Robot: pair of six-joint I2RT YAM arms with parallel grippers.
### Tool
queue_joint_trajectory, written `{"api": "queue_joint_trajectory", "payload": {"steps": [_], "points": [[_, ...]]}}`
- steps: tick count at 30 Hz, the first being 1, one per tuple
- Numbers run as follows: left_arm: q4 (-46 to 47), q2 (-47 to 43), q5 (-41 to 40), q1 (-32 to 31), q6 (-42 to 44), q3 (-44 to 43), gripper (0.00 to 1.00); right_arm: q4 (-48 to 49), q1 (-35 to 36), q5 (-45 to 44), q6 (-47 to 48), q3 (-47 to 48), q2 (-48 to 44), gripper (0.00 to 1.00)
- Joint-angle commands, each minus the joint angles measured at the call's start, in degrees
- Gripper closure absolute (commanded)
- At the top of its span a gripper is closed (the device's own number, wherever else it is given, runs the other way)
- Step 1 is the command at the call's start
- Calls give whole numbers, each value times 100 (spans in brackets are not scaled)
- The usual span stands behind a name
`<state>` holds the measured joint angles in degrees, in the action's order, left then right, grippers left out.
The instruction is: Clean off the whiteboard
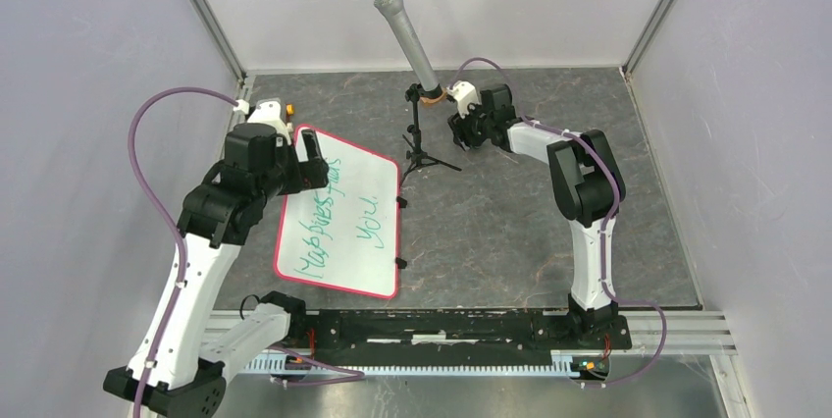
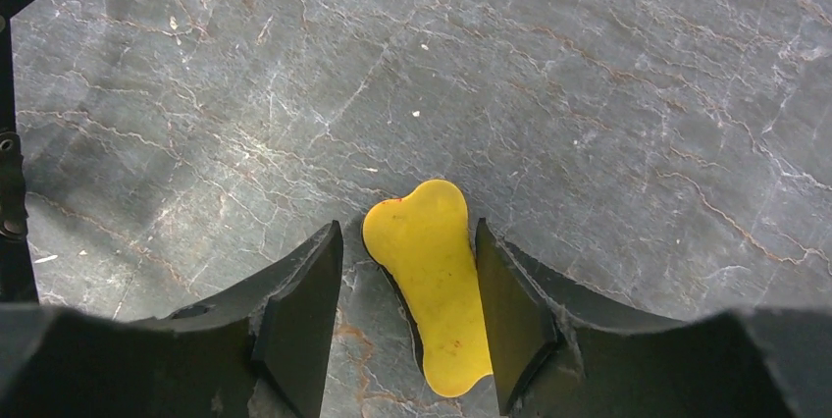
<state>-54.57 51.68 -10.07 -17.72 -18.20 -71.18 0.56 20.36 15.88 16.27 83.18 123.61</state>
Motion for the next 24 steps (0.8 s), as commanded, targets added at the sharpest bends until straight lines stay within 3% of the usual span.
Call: {"api": "queue_joint_trajectory", "payload": {"steps": [1,7,13,18,24], "points": [[-271,184,-467,38,-289,-281,0,50,3,-35,34,-36,-24,43],[-289,435,-410,436,-314,-246,0,357,4,-74,-177,-325,-270,55],[38,411,420,1346,-332,40,0,681,-14,-107,-327,-717,-473,67],[269,356,561,1388,-391,205,1,919,-50,-339,-829,-1010,-774,77],[752,109,593,1405,-344,790,9,1814,-185,-536,-1895,-2447,-1956,84]]}}
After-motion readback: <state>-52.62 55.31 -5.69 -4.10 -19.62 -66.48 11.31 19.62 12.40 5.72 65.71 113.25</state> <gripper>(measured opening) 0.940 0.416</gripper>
